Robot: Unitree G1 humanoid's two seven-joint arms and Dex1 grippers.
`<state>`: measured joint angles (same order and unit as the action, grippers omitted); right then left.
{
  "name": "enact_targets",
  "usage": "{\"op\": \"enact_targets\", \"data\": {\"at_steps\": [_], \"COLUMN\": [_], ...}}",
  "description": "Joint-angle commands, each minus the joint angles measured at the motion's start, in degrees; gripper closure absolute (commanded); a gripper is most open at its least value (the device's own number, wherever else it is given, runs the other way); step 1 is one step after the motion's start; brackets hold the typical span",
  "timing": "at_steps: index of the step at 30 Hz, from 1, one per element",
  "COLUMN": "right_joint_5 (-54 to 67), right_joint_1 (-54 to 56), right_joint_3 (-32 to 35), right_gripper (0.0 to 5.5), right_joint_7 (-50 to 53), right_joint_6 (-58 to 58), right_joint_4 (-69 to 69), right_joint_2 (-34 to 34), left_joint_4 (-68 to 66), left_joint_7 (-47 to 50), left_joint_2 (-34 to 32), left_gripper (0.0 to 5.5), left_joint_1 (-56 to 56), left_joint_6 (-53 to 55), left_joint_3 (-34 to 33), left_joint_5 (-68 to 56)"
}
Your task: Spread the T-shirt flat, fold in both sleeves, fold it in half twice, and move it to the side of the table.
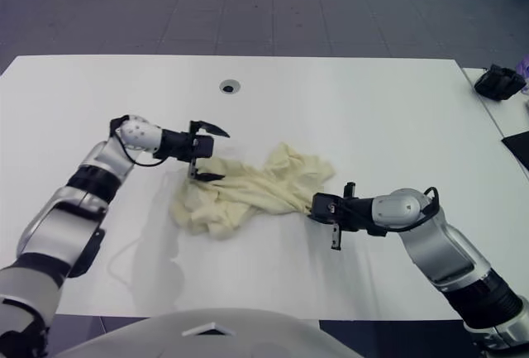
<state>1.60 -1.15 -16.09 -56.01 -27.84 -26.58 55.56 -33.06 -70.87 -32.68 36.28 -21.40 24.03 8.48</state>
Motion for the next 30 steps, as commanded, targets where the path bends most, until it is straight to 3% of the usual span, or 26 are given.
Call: {"op": "enact_targets", "data": {"at_steps": [1, 5, 10, 19, 30], "right_joint_5": [-0.1, -0.3, -0.5, -0.3, 0.0], "right_joint_1": [-0.3, 1.2, 1.4, 2.5, 2.4], "right_joint_3": [0.8, 0.4, -0.3, -0.9, -0.2], "right_gripper": [5.48, 5.48, 5.48, 5.48, 5.5], "right_joint_7": [-0.2, -0.1, 0.2, -0.4, -0.5], "right_joint_6": [-1.7, -2.2, -2.3, -2.0, -1.7], "right_joint_4": [-0.7, -0.6, -1.0, -0.7, -0.4], "right_joint_2": [0.6, -0.2, -0.9, -1.6, -1.7], "left_joint_4": [10.8, 14.0, 14.2, 0.7, -9.6], "left_joint_7": [-5.4, -0.8, -3.6, -5.4, -4.6], "left_joint_2": [-5.1, -0.2, 3.7, 8.6, 12.7], "left_gripper": [0.1, 0.1, 0.1, 0.1, 1.86], "left_joint_1": [-7.5, -2.8, 2.7, 7.7, 8.9], "left_joint_6": [8.1, 21.6, 33.6, 33.7, 30.1], "left_joint_3": [2.7, -1.6, -3.9, -0.4, 0.5], "left_joint_5": [1.7, -2.9, -9.2, -7.3, -5.3]}}
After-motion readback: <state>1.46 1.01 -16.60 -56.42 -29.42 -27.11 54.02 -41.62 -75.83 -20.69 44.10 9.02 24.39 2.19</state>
